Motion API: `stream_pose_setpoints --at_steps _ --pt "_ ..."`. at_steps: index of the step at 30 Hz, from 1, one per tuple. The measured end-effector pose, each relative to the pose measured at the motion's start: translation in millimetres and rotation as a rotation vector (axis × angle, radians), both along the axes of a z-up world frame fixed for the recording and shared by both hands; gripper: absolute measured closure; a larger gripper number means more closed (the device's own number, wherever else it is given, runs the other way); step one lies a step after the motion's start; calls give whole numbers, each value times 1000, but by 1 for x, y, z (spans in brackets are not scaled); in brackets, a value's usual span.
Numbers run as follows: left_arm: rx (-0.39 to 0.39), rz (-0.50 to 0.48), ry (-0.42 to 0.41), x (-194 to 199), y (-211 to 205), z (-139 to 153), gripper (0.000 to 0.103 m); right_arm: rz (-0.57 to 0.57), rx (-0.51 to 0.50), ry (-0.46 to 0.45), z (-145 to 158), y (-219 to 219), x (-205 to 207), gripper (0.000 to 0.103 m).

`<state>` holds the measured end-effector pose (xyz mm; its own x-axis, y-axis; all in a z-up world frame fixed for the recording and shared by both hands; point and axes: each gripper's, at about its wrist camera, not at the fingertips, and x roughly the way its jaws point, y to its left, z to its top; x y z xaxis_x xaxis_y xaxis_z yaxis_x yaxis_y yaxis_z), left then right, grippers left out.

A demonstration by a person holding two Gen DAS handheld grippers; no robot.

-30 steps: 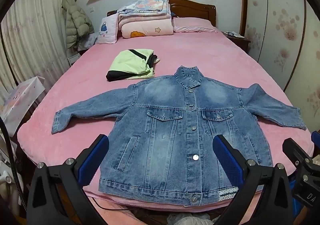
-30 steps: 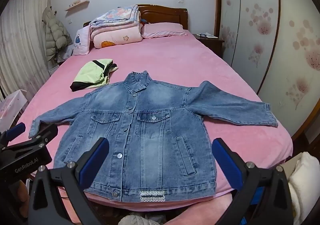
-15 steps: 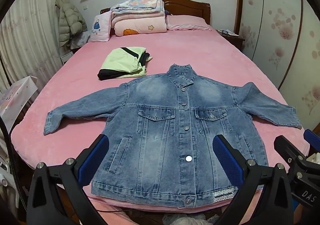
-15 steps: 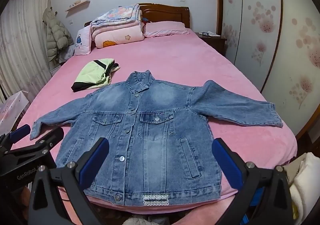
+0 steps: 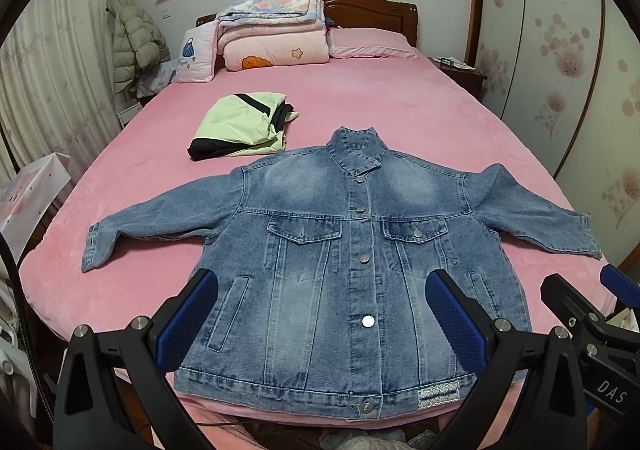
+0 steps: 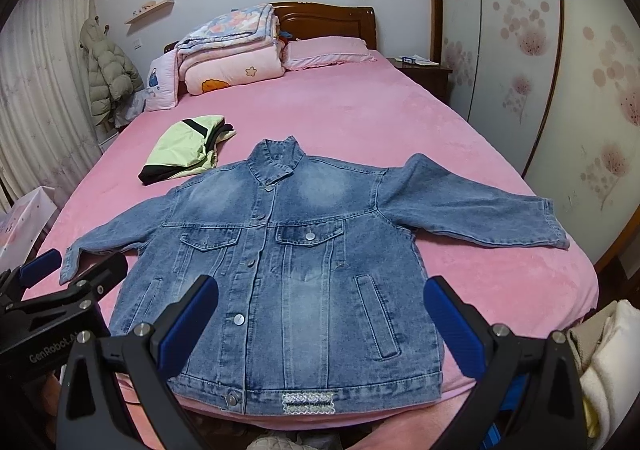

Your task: Fold large clothes

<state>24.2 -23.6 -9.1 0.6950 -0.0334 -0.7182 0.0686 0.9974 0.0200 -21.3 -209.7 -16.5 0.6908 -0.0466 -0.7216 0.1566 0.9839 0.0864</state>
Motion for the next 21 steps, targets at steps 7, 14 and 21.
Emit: stream_pose_setpoints --at_steps 7,14,21 --pt "1 3 18 -2 -1 -6 0 2 22 16 -4 -4 1 0" --pt "-7 -5 47 -1 -3 -11 0 0 25 23 -6 -5 0 0" --pt "-9 -6 63 -1 -3 -15 0 1 44 34 -9 -6 0 0"
